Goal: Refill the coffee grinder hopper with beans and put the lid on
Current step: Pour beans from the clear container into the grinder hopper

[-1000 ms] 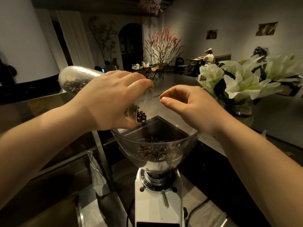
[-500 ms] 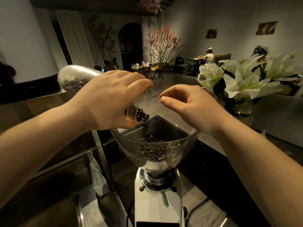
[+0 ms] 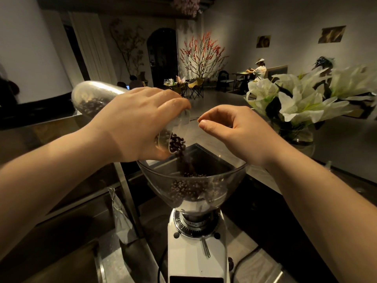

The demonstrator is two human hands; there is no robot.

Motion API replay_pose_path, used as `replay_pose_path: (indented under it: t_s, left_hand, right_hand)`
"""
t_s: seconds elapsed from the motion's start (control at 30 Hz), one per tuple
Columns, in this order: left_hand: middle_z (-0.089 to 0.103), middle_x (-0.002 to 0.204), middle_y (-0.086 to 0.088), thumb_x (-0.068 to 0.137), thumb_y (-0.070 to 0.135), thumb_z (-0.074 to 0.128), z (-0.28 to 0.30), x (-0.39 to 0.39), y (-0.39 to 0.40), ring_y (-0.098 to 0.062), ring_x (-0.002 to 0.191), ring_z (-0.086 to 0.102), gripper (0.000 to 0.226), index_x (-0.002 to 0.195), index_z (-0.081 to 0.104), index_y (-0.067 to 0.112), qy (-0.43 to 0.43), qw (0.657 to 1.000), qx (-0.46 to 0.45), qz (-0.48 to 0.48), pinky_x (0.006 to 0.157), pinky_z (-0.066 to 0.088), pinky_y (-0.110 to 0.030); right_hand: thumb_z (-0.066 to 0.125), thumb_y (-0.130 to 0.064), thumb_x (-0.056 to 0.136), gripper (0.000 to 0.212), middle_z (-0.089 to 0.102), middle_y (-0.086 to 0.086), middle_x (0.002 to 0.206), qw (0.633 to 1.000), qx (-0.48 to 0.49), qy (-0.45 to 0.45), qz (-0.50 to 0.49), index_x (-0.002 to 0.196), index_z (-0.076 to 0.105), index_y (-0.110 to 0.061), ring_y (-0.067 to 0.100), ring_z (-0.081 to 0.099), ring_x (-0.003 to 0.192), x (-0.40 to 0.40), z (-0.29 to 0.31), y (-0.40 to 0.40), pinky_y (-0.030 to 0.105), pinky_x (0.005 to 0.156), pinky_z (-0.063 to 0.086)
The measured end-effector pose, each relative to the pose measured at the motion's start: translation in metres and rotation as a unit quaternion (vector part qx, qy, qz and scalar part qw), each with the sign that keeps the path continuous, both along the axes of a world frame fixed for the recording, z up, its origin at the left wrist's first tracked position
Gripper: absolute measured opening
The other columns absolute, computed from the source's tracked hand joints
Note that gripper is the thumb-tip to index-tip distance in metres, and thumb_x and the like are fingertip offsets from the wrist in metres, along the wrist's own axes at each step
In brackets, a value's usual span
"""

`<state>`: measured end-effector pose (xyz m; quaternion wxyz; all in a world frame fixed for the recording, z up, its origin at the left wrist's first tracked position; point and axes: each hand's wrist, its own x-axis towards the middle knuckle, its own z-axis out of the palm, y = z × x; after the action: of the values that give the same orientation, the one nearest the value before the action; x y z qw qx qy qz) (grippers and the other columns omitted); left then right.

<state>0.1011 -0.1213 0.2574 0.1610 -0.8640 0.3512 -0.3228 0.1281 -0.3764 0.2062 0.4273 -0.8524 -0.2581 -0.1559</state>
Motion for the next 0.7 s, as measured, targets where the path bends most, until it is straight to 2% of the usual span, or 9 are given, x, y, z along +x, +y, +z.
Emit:
replay_pose_path:
  t_s: [0.1,0.47,0.57,0.7]
  left_hand:
    - [0.065,0.144,-0.011,0.078,0.069,0.058,0.0000,-0.0004,-0.0004,-0.036,0.128,0.065,0.093,0.151,0.050,0.013,0.002,1.000,0.000,0.002,0.105,0.053,-0.049]
    - [0.064,0.145,-0.011,0.077,0.066,0.065,-0.0004,0.0004,0.0003,-0.036,0.130,0.064,0.093,0.152,0.050,0.013,0.002,1.000,0.002,0.008,0.106,0.052,-0.049]
    - [0.065,0.144,-0.011,0.080,0.070,0.054,0.0000,-0.0001,0.0002,-0.036,0.129,0.065,0.091,0.151,0.051,0.013,-0.002,1.000,0.001,0.003,0.106,0.053,-0.050]
    - [0.064,0.144,-0.012,0.079,0.067,0.061,-0.0001,0.0003,0.0004,-0.037,0.129,0.065,0.091,0.151,0.051,0.012,-0.002,1.000,0.005,0.000,0.106,0.052,-0.050]
  right_hand:
    - [0.068,-0.047,0.104,0.019,0.079,-0.021,0.109,1.000,0.001,-0.001,0.000,0.117,0.078,-0.037,-0.008,0.071,0.104,0.0002,-0.0002,-0.0001,0.019,0.090,0.056]
    - [0.068,-0.048,0.104,0.020,0.079,-0.022,0.108,1.000,0.003,0.002,-0.002,0.117,0.078,-0.037,-0.008,0.072,0.104,0.0009,-0.0010,0.0005,0.022,0.091,0.057]
    - [0.068,-0.048,0.104,0.021,0.079,-0.021,0.109,1.000,0.004,0.006,-0.003,0.118,0.078,-0.037,-0.006,0.072,0.105,0.0001,-0.0002,0.0002,0.023,0.092,0.057]
    - [0.067,-0.047,0.105,0.023,0.079,-0.020,0.110,1.000,0.001,0.007,-0.002,0.120,0.078,-0.034,-0.006,0.072,0.105,-0.0009,-0.0001,0.0005,0.021,0.092,0.057]
